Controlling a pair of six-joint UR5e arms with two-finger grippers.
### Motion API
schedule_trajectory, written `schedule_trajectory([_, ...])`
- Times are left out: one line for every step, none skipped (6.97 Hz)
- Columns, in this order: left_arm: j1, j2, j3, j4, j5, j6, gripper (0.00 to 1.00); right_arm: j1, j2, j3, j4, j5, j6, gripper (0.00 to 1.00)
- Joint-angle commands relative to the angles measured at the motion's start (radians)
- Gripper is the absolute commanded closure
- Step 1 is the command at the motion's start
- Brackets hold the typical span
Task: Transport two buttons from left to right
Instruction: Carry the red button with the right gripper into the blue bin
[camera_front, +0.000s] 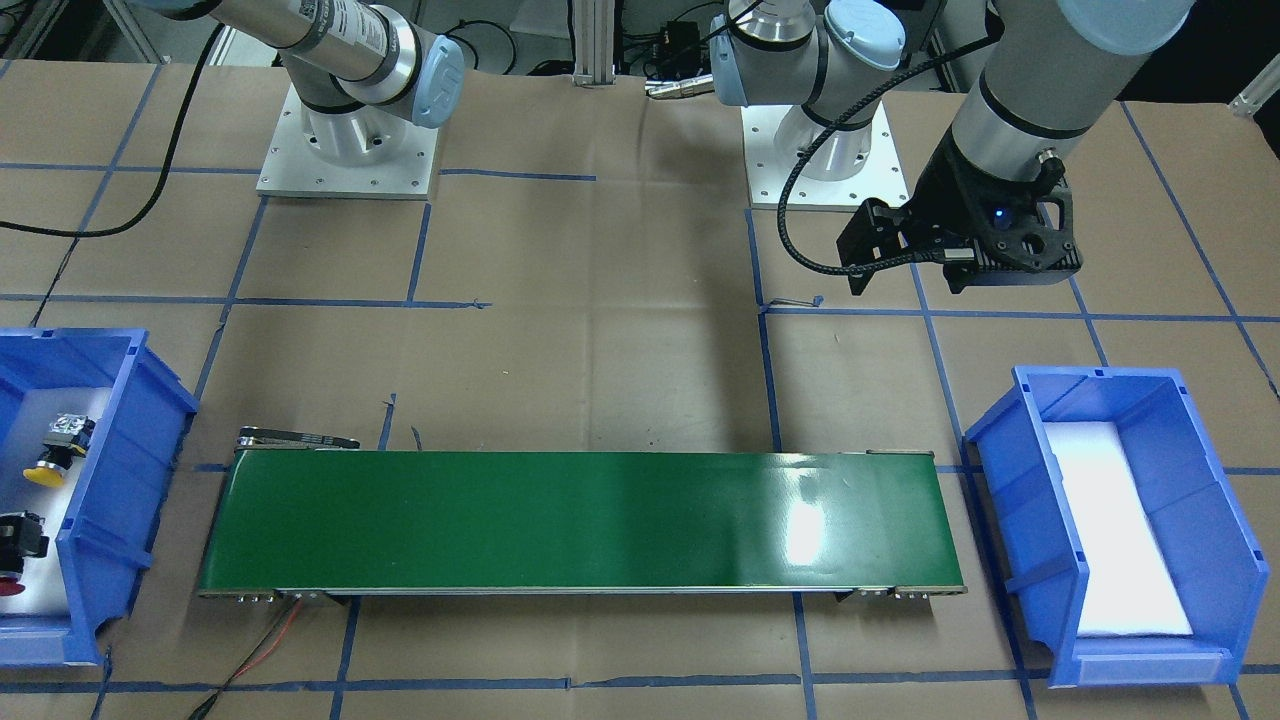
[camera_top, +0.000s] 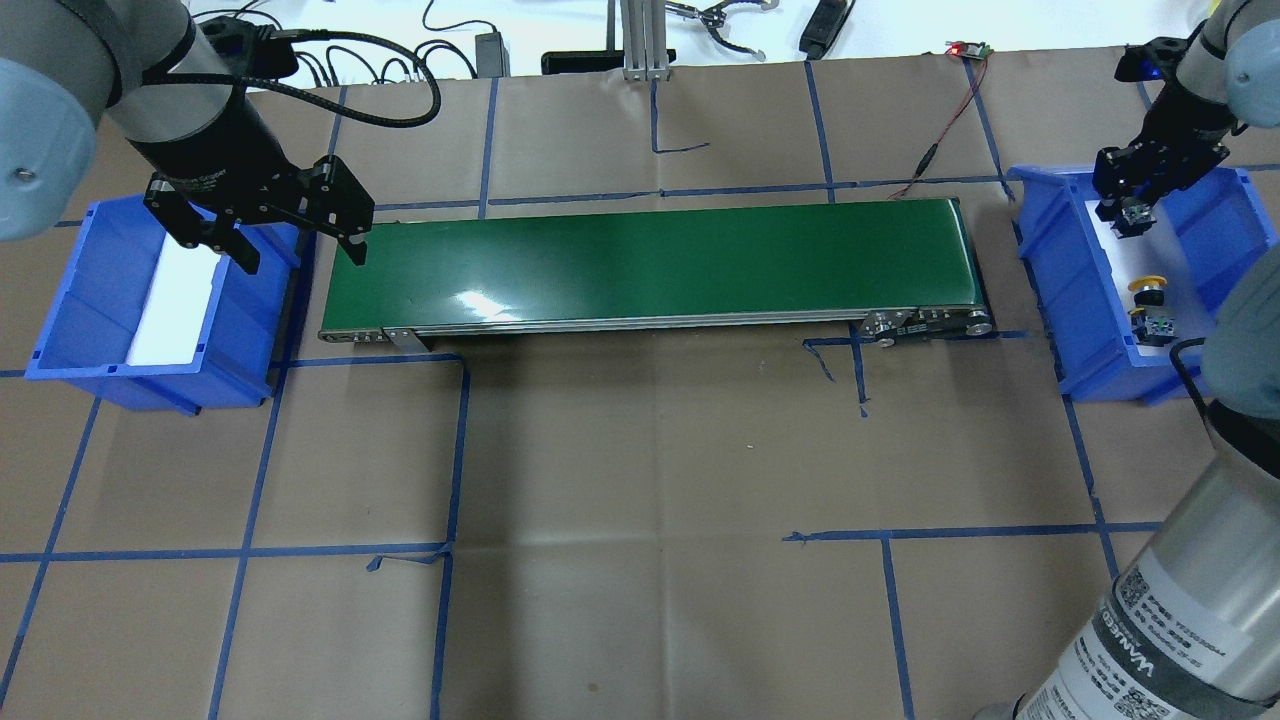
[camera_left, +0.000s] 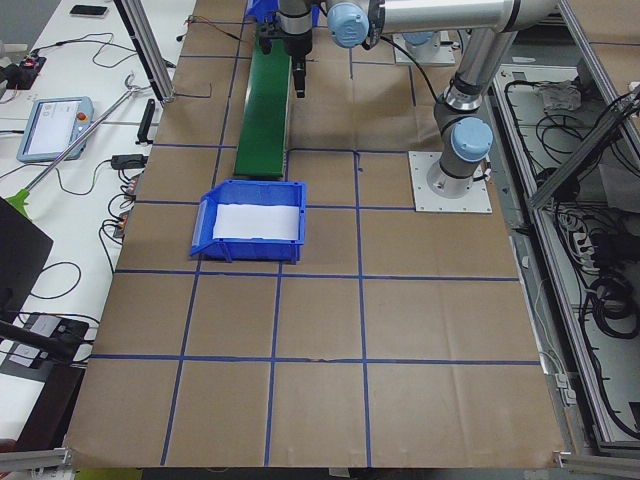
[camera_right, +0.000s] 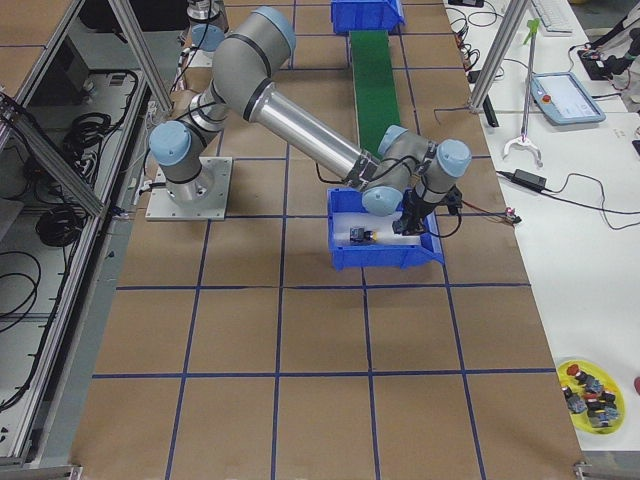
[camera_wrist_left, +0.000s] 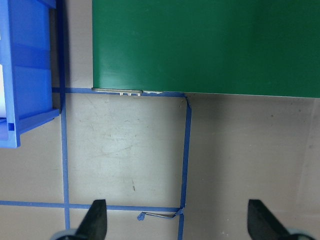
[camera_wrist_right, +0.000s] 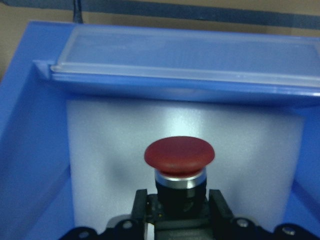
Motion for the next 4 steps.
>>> schedule_trajectory([0.0, 0.0, 0.0, 0.001, 0.0, 0.0, 0.0, -0.015, 0.0, 0.028, 0.002, -0.04, 0.001, 0.94])
schedule_trajectory([0.0, 0.0, 0.0, 0.001, 0.0, 0.0, 0.0, -0.014, 0.0, 0.033, 0.002, -0.043, -0.002, 0.78])
schedule_trajectory([-0.002, 0.0, 0.0, 0.001, -0.002, 0.0, 0.0, -0.012, -0.001, 0.033, 0.002, -0.025, 0.0, 0.27])
schedule_trajectory([0.0, 0.0, 0.0, 0.001, -0.002, 0.0, 0.0, -0.004, -0.003, 0.031, 0.003, -0.025, 0.001, 0.01])
